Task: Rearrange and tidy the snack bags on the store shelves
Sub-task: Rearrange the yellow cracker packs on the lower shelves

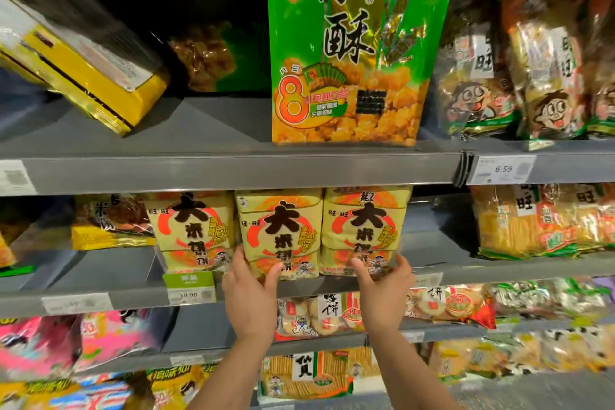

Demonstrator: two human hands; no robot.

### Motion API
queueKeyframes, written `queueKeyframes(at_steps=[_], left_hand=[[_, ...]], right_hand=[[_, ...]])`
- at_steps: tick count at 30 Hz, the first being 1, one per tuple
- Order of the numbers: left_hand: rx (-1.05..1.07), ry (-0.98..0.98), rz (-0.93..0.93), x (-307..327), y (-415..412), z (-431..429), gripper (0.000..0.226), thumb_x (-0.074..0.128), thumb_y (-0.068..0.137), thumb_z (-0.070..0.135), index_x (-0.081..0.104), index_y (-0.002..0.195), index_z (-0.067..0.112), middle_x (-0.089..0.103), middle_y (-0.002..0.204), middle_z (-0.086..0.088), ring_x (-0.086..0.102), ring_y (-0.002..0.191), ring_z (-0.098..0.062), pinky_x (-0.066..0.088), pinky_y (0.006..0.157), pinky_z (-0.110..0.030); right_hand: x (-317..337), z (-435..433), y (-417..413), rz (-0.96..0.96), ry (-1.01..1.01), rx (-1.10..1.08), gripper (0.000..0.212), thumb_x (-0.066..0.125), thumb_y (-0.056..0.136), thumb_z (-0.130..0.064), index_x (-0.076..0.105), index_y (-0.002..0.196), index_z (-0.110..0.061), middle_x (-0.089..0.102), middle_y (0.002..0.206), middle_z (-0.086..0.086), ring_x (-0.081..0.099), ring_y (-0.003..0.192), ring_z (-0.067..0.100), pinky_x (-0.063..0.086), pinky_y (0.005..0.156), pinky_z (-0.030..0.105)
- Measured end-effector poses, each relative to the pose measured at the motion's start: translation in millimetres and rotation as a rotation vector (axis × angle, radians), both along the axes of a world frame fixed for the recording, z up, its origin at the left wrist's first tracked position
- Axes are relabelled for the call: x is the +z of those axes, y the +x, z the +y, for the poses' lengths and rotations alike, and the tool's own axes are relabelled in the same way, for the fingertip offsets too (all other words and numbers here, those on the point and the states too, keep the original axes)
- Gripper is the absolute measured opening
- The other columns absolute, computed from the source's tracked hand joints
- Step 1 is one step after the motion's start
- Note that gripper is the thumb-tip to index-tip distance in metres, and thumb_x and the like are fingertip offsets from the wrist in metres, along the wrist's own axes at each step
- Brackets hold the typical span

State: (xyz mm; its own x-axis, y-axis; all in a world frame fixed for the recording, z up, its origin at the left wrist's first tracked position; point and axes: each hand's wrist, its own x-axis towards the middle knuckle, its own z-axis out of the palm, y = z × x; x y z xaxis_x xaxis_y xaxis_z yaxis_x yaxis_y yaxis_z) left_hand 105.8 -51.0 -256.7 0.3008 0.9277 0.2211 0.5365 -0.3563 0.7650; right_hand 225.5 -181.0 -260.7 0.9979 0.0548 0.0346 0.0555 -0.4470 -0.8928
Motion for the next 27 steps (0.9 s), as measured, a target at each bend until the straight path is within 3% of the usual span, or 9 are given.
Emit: queueKeyframes(at_steps=[4, 7, 9, 11, 13, 15, 17, 21, 27], left_hand=[[0.103, -0.108, -0.047, 0.4, 1.5, -2.2, 0.075, 0.066, 0.066, 0.057, 0.041, 0.114, 0.004, 0.056, 0.104, -0.017, 0.059, 0.091, -0.036, 0.046, 0.062, -0.038], [0.182, -0.306, -0.084, -4.1, 1.2, -5.6, 0.068, 0.066, 0.064, 0.060, 0.039, 0.096, 0.006, 0.056, 0.077, -0.009, 0.062, 0.074, -0.035, 0.039, 0.053, -0.031], [0.215, -0.503, -0.108, -10.1, 2.5, -10.2, 0.065, 0.065, 0.067, 0.061, 0.042, 0.094, 0.007, 0.061, 0.079, -0.011, 0.063, 0.074, -0.033, 0.046, 0.057, -0.036], [0.172, -0.765, -0.269, -15.3, 5.7, -14.8, 0.060, 0.065, 0.072, 0.058, 0.047, 0.098, 0.006, 0.064, 0.088, -0.012, 0.065, 0.078, -0.028, 0.055, 0.068, -0.043], [0.091, -1.004, -0.560, -14.9, 8.7, -17.8, 0.049, 0.065, 0.080, 0.043, 0.050, 0.105, 0.004, 0.062, 0.098, -0.010, 0.065, 0.083, -0.023, 0.056, 0.068, -0.041], [0.047, -1.106, -0.785, -9.5, 11.3, -19.3, 0.036, 0.063, 0.085, 0.028, 0.048, 0.108, 0.005, 0.059, 0.108, -0.012, 0.062, 0.092, -0.023, 0.053, 0.071, -0.034], [0.053, -1.146, -0.910, -3.7, 14.6, -21.2, 0.030, 0.061, 0.086, 0.021, 0.046, 0.108, 0.007, 0.057, 0.113, -0.015, 0.060, 0.095, -0.024, 0.050, 0.080, -0.033], [0.071, -1.219, -1.030, 8.1, 26.3, -22.4, 0.049, 0.062, 0.086, 0.020, 0.042, 0.127, 0.005, 0.051, 0.123, -0.014, 0.052, 0.115, -0.030, 0.047, 0.093, -0.037], [0.092, -1.265, -1.050, 12.7, 34.3, -12.7, 0.054, 0.059, 0.087, 0.015, 0.036, 0.135, 0.003, 0.041, 0.139, -0.020, 0.043, 0.127, -0.034, 0.043, 0.103, -0.042]], right_hand=[[-5.0, 6.4, -6.7, 0.108, 0.126, -0.090, 0.081, 0.075, 0.067, -0.049, 0.038, 0.127, -0.009, 0.047, 0.122, 0.014, 0.051, 0.112, 0.032, 0.046, 0.091, 0.051], [-6.1, 7.3, -15.3, 0.242, 0.354, -0.147, 0.048, 0.076, 0.074, -0.030, 0.041, 0.103, -0.013, 0.056, 0.090, 0.005, 0.059, 0.088, 0.026, 0.046, 0.066, 0.027], [-3.9, 9.1, -18.6, 0.370, 0.491, -0.171, 0.043, 0.073, 0.078, -0.025, 0.044, 0.105, -0.010, 0.056, 0.081, 0.002, 0.059, 0.082, 0.022, 0.043, 0.066, 0.024], [-0.4, 12.5, -18.0, 0.522, 0.593, -0.154, 0.049, 0.068, 0.083, -0.026, 0.045, 0.118, -0.001, 0.063, 0.097, 0.014, 0.061, 0.096, 0.029, 0.046, 0.082, 0.032], [4.7, 12.3, -16.5, 0.641, 0.757, -0.106, 0.053, 0.061, 0.088, -0.023, 0.040, 0.126, 0.007, 0.047, 0.128, 0.034, 0.048, 0.122, 0.040, 0.044, 0.100, 0.037], [9.7, 10.0, -17.0, 0.686, 0.916, -0.058, 0.060, 0.058, 0.091, -0.024, 0.031, 0.134, 0.007, 0.029, 0.140, 0.036, 0.035, 0.131, 0.040, 0.038, 0.107, 0.037], [11.2, 9.9, -16.1, 0.692, 1.012, -0.032, 0.064, 0.058, 0.089, -0.028, 0.029, 0.138, 0.000, 0.035, 0.143, 0.029, 0.041, 0.131, 0.033, 0.038, 0.106, 0.034], [17.1, 15.4, -10.7, 0.701, 1.050, -0.025, 0.074, 0.061, 0.086, -0.033, 0.019, 0.142, -0.009, 0.038, 0.143, 0.017, 0.039, 0.132, 0.027, 0.030, 0.113, 0.039], [24.1, 21.8, -1.8, 0.701, 0.991, 0.050, 0.069, 0.064, 0.083, -0.038, 0.032, 0.140, -0.015, 0.051, 0.135, 0.008, 0.049, 0.124, 0.019, 0.032, 0.112, 0.035]])
